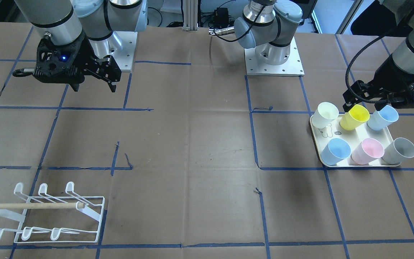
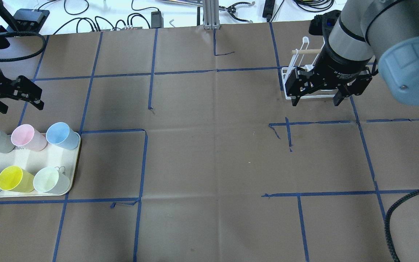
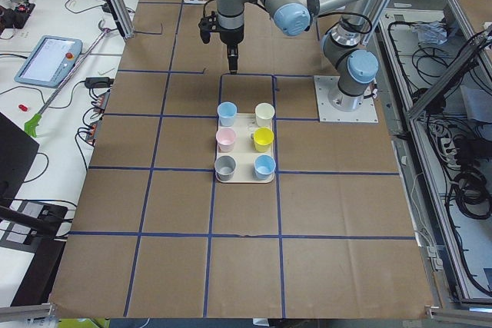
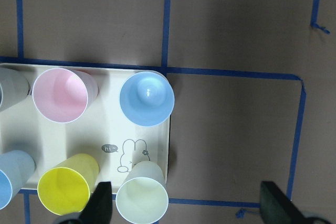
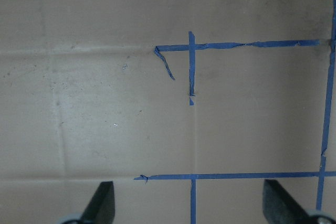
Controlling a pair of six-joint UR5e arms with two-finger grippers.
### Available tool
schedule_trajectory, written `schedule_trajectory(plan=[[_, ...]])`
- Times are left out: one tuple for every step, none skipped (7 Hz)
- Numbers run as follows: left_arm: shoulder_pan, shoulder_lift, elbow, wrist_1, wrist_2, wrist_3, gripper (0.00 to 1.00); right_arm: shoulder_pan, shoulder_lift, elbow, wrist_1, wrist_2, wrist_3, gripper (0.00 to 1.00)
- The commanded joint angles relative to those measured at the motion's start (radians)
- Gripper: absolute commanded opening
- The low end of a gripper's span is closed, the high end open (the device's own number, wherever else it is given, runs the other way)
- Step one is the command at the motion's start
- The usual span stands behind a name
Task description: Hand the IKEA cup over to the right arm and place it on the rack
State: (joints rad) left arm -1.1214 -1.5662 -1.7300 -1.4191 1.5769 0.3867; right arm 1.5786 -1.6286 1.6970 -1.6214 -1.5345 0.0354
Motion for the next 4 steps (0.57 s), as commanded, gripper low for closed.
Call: schedule_trajectory(plan=[[0.006, -0.023, -0.106, 0.165, -0.003, 0.008, 0.99, 0.0, 0.001, 0.001, 0.0, -0.001, 0.0, 1.0], [0.005, -0.037, -0.165, 0.249, -0.009, 0.009, 0.99, 0.0, 0.003, 0.001, 0.001, -0.001, 0.0, 1.0], [0.003, -0.063, -0.199, 0.314, -0.02, 0.011, 0.99, 0.0, 0.001, 0.0, 0.0, -0.001, 0.0, 1.0], [-0.001, -0.107, -0.207, 0.348, -0.02, 0.012, 0.99, 0.0, 0.001, 0.0, 0.0, -0.001, 0.0, 1.0]])
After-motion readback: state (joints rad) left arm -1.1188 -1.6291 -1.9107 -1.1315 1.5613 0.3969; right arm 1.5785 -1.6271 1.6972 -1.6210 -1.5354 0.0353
